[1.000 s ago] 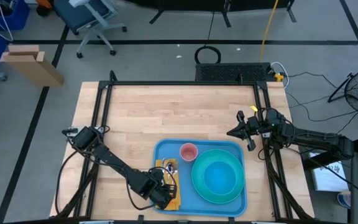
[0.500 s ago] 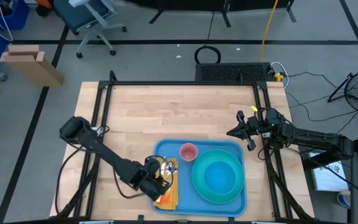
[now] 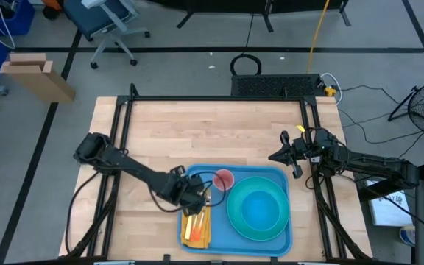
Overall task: Set up tray
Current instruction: Adjust the yellow napkin
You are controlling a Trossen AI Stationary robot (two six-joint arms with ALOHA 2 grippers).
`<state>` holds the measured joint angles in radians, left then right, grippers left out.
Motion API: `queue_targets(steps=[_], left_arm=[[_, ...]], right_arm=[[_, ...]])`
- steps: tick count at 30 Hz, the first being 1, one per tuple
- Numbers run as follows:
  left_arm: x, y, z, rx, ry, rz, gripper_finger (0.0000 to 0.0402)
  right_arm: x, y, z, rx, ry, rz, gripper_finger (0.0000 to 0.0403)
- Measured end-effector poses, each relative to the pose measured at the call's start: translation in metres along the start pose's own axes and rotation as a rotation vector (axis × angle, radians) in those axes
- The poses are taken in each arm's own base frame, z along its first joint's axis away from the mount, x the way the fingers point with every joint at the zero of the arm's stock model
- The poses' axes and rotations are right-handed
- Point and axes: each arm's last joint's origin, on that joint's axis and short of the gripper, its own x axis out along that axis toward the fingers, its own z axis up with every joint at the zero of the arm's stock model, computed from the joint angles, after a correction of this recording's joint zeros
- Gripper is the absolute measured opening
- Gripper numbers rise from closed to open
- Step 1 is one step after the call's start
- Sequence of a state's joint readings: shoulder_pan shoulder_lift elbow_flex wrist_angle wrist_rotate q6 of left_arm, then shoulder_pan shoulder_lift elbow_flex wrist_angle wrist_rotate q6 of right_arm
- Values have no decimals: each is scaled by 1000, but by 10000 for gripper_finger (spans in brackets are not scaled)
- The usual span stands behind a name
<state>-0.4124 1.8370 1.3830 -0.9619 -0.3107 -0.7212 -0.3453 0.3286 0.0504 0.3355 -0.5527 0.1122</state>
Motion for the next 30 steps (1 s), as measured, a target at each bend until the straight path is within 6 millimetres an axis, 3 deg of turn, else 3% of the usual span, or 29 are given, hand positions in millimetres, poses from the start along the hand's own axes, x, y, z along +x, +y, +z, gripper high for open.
queue_targets(steps=[5,12,30], left_arm=[[9,18,6,-1,45,51,201],[35,28,-6,23,163,-35,233],[45,25,-10,1,160,-119,172]], right_arm=[[0,0,-1,6,10,-1,0],[0,0,-3,10,24,-3,0],[0,0,-3,-5,23,-4,0]])
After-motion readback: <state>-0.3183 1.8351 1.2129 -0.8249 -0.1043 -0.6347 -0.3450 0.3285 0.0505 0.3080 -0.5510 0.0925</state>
